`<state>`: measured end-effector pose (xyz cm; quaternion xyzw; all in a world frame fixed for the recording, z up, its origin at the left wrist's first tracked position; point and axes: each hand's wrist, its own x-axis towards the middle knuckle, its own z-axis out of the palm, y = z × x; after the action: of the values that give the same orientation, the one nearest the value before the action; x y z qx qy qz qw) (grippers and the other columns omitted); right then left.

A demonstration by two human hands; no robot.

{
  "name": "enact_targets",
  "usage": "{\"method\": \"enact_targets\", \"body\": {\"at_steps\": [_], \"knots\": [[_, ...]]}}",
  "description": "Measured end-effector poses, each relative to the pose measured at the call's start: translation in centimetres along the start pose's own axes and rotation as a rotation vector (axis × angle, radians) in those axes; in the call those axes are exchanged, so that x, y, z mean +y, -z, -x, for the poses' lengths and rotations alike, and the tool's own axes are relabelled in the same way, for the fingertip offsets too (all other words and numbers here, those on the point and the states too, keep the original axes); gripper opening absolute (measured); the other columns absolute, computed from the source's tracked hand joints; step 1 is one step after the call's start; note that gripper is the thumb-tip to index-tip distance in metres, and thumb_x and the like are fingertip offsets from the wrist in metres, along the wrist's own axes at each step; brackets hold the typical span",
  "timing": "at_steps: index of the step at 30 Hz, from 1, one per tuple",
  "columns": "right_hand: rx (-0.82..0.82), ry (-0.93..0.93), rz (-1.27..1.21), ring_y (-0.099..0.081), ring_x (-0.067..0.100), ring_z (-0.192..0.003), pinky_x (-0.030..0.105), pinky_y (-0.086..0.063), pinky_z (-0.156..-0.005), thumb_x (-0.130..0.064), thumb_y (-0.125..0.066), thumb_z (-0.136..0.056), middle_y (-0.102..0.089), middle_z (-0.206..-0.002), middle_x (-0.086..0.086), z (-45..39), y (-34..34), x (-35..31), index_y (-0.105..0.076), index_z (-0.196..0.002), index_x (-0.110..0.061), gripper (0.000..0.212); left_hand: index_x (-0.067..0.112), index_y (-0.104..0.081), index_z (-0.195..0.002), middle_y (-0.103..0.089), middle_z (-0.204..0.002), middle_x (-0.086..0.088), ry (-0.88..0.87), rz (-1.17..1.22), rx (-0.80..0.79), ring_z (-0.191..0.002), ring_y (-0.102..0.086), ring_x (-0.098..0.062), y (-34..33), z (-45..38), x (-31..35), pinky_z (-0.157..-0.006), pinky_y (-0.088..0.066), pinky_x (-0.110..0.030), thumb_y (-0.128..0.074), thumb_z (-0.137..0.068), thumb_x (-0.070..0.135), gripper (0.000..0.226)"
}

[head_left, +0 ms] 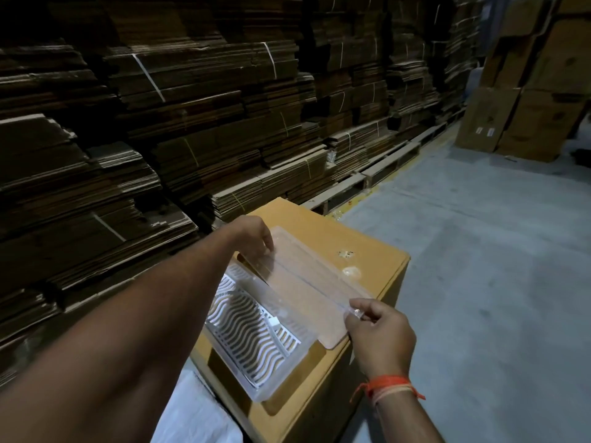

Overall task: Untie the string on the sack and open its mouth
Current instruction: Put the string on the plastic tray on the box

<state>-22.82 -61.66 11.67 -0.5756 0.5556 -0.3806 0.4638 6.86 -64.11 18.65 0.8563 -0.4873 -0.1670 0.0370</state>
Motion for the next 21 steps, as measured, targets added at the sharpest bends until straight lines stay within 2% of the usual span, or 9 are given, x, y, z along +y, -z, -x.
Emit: {"method": "enact_targets", "body": {"at_steps": [2, 4, 7, 9, 11, 14, 17, 19, 21], "knots": [[0.035, 0.027, -0.094, -0.070, 0.020, -0.086, 0.029, -0.061, -0.075, -0.006, -0.079, -0.082, -0.074, -0.102, 0.004, 0.0, 0.2, -0.6, -0.072, -0.074, -0.030, 0.026, 0.016, -0.081, -0.108, -0.077, -0.101, -0.003, 0.012, 0.114, 0.087, -0.090, -0.071, -0.017, 0.4, 0.3, -0.1, -0.066, -0.052, -0.023, -0.076, -0.092, 0.026, 0.020], [0.069, 0.020, -0.245, -0.066, 0.014, -0.070, 0.030, -0.060, -0.068, 0.001, -0.075, -0.079, -0.073, -0.090, 0.004, 0.1, 0.4, -1.4, -0.070, -0.069, -0.025, 0.029, 0.012, -0.075, -0.109, -0.072, -0.101, -0.006, 0.024, 0.294, 0.197, -0.095, -0.069, -0.021, 1.1, 0.7, -0.1, -0.070, -0.054, -0.029, -0.073, -0.094, 0.033, 0.026], [0.066, 0.054, -0.386, -0.067, 0.010, -0.076, 0.017, -0.049, -0.063, 0.006, -0.075, -0.077, -0.070, -0.081, -0.001, 0.9, 0.7, -2.5, -0.061, -0.064, -0.021, 0.034, 0.009, -0.059, -0.125, -0.069, -0.113, -0.013, 0.096, 0.607, 0.250, -0.104, -0.066, -0.027, 1.9, 1.6, -0.2, -0.086, -0.057, -0.041, -0.062, -0.097, 0.054, 0.053], [0.054, 0.116, -0.404, -0.070, 0.005, -0.085, 0.013, -0.048, -0.063, 0.008, -0.075, -0.077, -0.070, -0.079, -0.005, 1.9, 0.9, -3.1, -0.052, -0.061, -0.019, 0.039, 0.011, -0.052, -0.128, -0.068, -0.112, -0.017, 0.158, 0.776, 0.218, -0.098, -0.064, -0.026, 2.4, 2.8, 0.0, -0.082, -0.055, -0.041, -0.057, -0.098, 0.061, 0.059], [0.044, 0.196, -0.356, -0.069, -0.001, -0.087, 0.012, -0.050, -0.061, 0.005, -0.076, -0.078, -0.069, -0.077, -0.010, 3.1, 1.1, -3.4, -0.048, -0.062, -0.018, 0.040, 0.013, -0.052, -0.127, -0.065, -0.112, -0.018, 0.198, 0.873, 0.189, -0.096, -0.068, -0.027, 3.0, 3.7, 0.1, -0.080, -0.060, -0.038, -0.059, -0.096, 0.061, 0.057], [0.055, 0.319, -0.261, -0.067, 0.002, -0.080, 0.024, -0.056, -0.064, 0.001, -0.077, -0.079, -0.069, -0.080, -0.016, 4.4, 1.3, -3.5, -0.051, -0.069, -0.022, 0.037, 0.007, -0.066, -0.117, -0.068, -0.113, -0.019, 0.234, 0.910, 0.253, -0.096, -0.074, -0.029, 3.2, 4.1, -0.6, -0.077, -0.065, -0.036, -0.077, -0.092, 0.035, 0.039], [0.044, 0.346, -0.204, -0.067, 0.011, -0.078, 0.034, -0.060, -0.066, 0.001, -0.079, -0.076, -0.070, -0.084, -0.017, 5.1, 1.4, -3.3, -0.058, -0.077, -0.026, 0.034, 0.006, -0.078, -0.090, -0.076, -0.108, -0.021, 0.260, 0.925, 0.338, -0.092, -0.076, -0.030, 3.1, 4.4, -1.6, -0.087, -0.065, -0.043, -0.080, -0.085, 0.005, 0.006], [0.034, 0.356, -0.137, -0.064, 0.013, -0.074, 0.033, -0.059, -0.064, 0.003, -0.077, -0.074, -0.068, -0.086, -0.014, 5.4, 1.6, -3.5, -0.063, -0.084, -0.028, 0.036, 0.000, -0.079, -0.091, -0.076, -0.100, -0.019, 0.280, 0.987, 0.331, -0.085, -0.073, -0.027, 3.1, 5.4, -1.9, -0.084, -0.061, -0.037, -0.075, -0.085, -0.004, 0.007], [-0.013, 0.352, -0.139, -0.063, 0.014, -0.080, 0.026, -0.056, -0.064, 0.006, -0.072, -0.073, -0.064, -0.101, -0.010, 5.7, 2.1, -3.8, -0.067, -0.089, -0.032, 0.042, -0.001, -0.078, -0.087, -0.074, -0.092, -0.015, 0.308, 1.040, 0.331, -0.082, -0.071, -0.025, 3.3, 6.2, -2.3, -0.076, -0.055, -0.032, -0.073, -0.088, -0.007, 0.008]]}}
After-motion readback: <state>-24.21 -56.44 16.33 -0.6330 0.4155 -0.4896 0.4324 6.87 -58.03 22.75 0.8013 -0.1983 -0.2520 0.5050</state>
